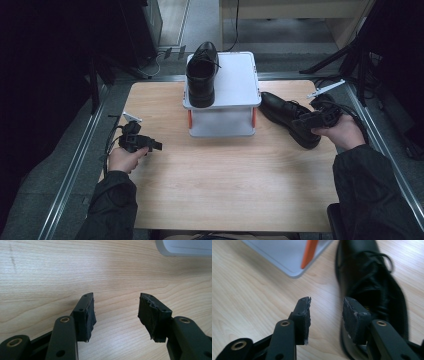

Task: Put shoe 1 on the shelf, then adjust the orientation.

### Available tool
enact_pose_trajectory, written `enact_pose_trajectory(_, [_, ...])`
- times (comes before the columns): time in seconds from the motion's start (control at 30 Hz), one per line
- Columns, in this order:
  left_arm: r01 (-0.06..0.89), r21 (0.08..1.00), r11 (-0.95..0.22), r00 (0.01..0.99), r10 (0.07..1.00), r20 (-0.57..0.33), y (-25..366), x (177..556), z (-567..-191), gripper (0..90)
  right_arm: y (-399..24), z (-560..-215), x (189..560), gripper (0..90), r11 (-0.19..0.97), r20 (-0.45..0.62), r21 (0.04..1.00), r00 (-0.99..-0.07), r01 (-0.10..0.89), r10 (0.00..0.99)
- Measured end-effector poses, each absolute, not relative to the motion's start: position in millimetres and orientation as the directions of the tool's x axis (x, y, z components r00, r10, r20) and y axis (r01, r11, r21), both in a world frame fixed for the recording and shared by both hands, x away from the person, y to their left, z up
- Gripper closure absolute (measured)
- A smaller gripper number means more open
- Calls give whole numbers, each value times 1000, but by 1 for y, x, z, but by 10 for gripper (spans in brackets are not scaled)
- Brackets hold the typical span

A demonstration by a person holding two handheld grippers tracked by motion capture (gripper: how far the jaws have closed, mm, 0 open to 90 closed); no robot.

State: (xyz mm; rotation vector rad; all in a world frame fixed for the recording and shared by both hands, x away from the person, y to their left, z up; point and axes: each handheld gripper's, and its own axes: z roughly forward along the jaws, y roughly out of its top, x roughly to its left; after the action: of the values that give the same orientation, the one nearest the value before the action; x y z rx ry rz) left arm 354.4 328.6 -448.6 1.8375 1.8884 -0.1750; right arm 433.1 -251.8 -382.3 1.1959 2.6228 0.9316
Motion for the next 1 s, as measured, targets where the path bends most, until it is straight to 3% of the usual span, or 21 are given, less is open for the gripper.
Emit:
enact_pose_trajectory(0.57, [964, 256, 77, 46, 895, -444, 328, 353, -448, 463, -267, -431, 456, 625, 569, 176, 406, -672, 715, 719])
enact_pose_trajectory(0.83, [964, 254, 81, 42, 895, -444, 330, 353, -449, 463, -262, -439, 459, 809, 567, 185, 409, -673, 715, 716])
enact_pose_trajectory(1.0, [962, 261, 76, 49, 896, -441, 328, 353, -451, 468, -262, -439, 459, 830, 565, 182, 401, -668, 721, 722])
